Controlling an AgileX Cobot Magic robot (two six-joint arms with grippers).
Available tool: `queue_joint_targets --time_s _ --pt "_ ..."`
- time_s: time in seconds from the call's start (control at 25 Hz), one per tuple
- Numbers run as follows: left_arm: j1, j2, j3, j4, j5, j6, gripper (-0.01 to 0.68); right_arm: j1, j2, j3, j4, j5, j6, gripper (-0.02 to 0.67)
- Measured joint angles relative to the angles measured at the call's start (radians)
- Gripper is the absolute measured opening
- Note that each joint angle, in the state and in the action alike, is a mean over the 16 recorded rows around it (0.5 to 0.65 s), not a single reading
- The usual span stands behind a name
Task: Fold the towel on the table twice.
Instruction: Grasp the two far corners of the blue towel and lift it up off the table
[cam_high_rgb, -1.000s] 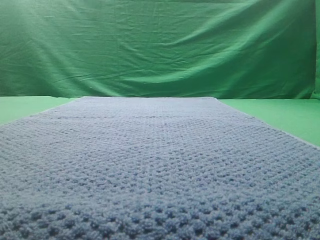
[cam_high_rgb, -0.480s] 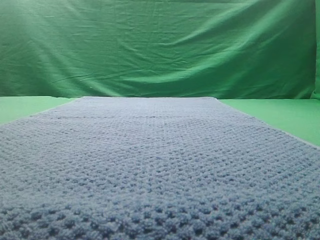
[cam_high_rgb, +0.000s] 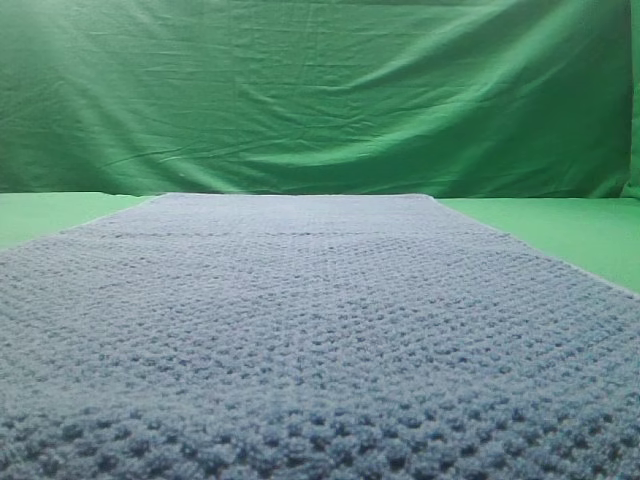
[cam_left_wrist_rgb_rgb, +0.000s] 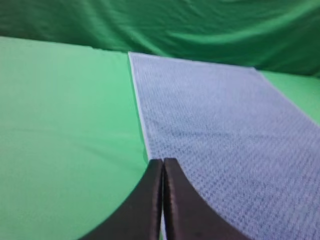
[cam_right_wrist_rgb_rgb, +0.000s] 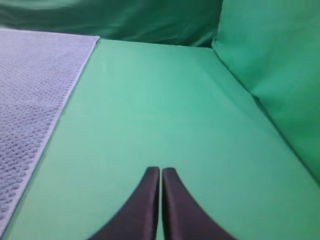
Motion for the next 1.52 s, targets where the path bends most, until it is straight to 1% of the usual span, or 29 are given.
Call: queue_joint_targets --time_s 0.24,0.4,0.56,0.72,0.88,1.08,1.28,1.52 --pt "0.0 0.0 0.0 -0.036 -0.17 0.009 0.0 0.0 0.0 0.003 0.019 -0.127 0.002 0.0" --pt "0.0 0.0 0.0 -0.041 -0.245 0.012 0.0 0.0 0.0 0.003 0.036 -0.243 0.028 0.0" --pt "0.0 0.0 -0.018 -0.046 -0.258 0.013 0.0 0.0 0.0 -0.006 0.057 -0.366 0.091 0.0" --pt "0.0 0.017 -0.074 -0.046 -0.218 0.012 0.0 0.0 0.009 -0.051 0.071 -0.402 0.166 0.0" --pt "0.0 0.071 -0.164 -0.044 -0.116 0.01 0.0 0.0 0.052 -0.131 0.082 -0.347 0.234 0.0" --pt "0.0 0.186 -0.302 -0.049 0.011 0.01 0.0 0.0 0.154 -0.266 0.09 -0.177 0.281 0.0" --pt "0.0 0.311 -0.406 -0.061 0.065 0.01 0.0 0.0 0.273 -0.385 0.107 -0.025 0.277 0.0" --pt "0.0 0.424 -0.474 -0.076 0.094 0.01 0.0 0.0 0.378 -0.462 0.134 0.043 0.236 0.0"
